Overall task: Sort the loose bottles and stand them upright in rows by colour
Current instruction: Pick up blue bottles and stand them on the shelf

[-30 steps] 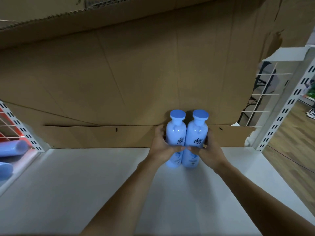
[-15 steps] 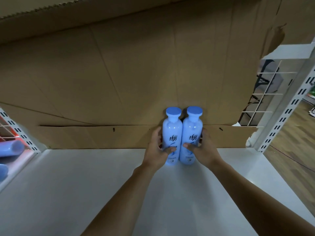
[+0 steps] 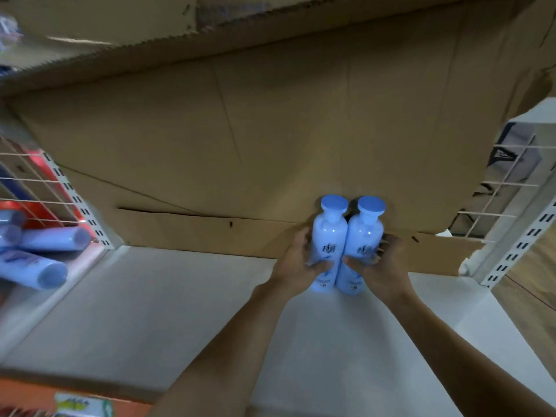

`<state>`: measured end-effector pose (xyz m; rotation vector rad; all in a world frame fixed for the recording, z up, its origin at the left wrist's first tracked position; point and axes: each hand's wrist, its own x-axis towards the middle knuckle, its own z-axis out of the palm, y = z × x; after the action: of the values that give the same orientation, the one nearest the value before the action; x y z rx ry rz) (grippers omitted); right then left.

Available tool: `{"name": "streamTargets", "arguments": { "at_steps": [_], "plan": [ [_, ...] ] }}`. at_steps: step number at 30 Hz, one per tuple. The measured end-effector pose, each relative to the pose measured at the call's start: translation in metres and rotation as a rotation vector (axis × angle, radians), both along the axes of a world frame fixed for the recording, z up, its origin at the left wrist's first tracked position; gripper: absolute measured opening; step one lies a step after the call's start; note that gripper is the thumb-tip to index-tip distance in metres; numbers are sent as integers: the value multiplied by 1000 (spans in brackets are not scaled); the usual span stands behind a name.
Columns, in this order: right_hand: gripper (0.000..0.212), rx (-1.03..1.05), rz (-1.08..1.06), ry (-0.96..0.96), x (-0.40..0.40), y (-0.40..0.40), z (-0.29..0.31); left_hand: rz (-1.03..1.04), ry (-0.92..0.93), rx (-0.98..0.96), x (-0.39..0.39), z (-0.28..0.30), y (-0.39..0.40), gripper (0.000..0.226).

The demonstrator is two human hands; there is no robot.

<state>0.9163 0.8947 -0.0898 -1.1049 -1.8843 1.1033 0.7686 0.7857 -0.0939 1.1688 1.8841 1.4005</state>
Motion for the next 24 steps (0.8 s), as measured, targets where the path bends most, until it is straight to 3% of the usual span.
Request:
{"name": "streamTargets", "arguments": {
  "at_steps": [3,5,8,11,15,19,24],
  "plan": [
    [56,345,-167,-25,-2,-18,24,138,38,1,-11,23,-16,67],
    [42,471,-128,20,-8,-44,48,226,84,-24,-20,39,-37,52],
    [31,469,75,104,-38,-90,63,325,246,-96,-41,55,-83,42],
    [47,425,254,15,-88,-133,58,448,376,-122,-75,59,-143,31],
    [49,288,462,-67,-161,-213,52,659,493,-106,-132,58,-249,27],
    [52,336,615,-100,-228,-295,46,798,537,-260,-187,59,-358,32],
    [48,297,766,-88,-319,-396,55,934,461,-348,-247,58,-484,39]
  ]
}}
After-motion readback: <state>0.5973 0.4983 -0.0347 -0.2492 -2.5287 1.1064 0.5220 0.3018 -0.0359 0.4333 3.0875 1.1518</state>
